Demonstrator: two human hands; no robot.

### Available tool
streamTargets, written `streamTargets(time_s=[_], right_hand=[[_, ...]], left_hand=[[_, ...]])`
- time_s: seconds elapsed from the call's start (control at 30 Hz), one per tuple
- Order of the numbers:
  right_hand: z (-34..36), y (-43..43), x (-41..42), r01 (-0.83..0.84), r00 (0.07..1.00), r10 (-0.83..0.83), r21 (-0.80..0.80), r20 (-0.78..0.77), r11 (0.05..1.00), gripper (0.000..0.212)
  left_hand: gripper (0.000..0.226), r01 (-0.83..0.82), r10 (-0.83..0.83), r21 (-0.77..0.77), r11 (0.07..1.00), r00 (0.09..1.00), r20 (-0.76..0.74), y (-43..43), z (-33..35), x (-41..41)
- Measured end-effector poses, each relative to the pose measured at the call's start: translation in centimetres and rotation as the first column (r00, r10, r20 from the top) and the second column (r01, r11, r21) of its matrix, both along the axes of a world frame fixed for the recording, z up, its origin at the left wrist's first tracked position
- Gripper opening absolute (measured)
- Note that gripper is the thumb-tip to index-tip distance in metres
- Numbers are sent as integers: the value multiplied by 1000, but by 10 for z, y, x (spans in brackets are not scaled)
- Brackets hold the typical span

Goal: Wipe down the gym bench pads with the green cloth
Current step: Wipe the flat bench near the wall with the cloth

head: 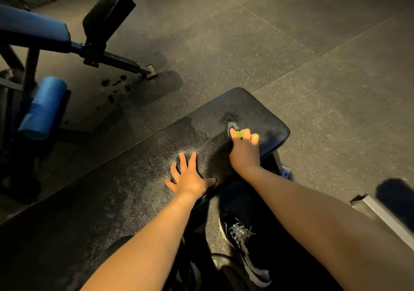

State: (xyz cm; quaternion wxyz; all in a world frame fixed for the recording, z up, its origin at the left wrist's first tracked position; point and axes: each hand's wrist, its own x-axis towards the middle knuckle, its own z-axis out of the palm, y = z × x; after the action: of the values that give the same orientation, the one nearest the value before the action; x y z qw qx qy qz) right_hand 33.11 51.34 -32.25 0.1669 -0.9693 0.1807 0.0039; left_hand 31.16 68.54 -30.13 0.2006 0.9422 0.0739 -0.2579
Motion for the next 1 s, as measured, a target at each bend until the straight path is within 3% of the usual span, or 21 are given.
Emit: streamTargets(time_s=[0.1,0.17,0.27,0.37,0.5,0.57,0.63,0.73,0.8,0.87,0.93,1.0], right_hand=[[3,34,-17,-227,974,226,47,34,973,60],[-2,48,-25,-430,903,429,88,33,898,59],[-6,39,-13,-541,841,541,36,10,841,60],[-4,15,14,-467,884,467,-57,-12,883,59],[-3,-13,36,-101,994,101,-17,30,995,59],[-3,-2,41,-95,995,95,-27,10,995,60],[-1,19,44,-255,967,255,27,17,967,61],[0,40,48,-561,828,561,56,10,826,60],[1,28,62,-623,782,623,5,-8,782,61],[-3,7,77,-537,844,536,-72,-26,841,64],[-7,-14,87,-293,956,294,-77,11,953,64],[-6,-22,90,-46,998,46,13,39,999,63]], left_hand=[[104,-7,7,3,1000,1000,-1,-3,1,1],[95,-21,21,-8,1000,1000,-19,-5,3,2],[90,-25,25,-3,1000,1000,-3,-4,3,6],[98,-13,12,17,1000,997,75,1,3,21],[117,5,-6,9,1000,998,70,18,-1,44],[123,21,-22,7,1000,998,63,24,-10,48],[123,36,-37,16,999,996,82,27,-16,48],[126,55,-58,38,998,995,86,28,-21,51],[128,60,-61,31,998,996,59,27,-20,56],[129,54,-54,6,999,997,54,26,-20,60],[129,41,-40,-16,999,997,58,25,-22,62],[128,35,-34,-13,999,997,65,24,-25,61]])
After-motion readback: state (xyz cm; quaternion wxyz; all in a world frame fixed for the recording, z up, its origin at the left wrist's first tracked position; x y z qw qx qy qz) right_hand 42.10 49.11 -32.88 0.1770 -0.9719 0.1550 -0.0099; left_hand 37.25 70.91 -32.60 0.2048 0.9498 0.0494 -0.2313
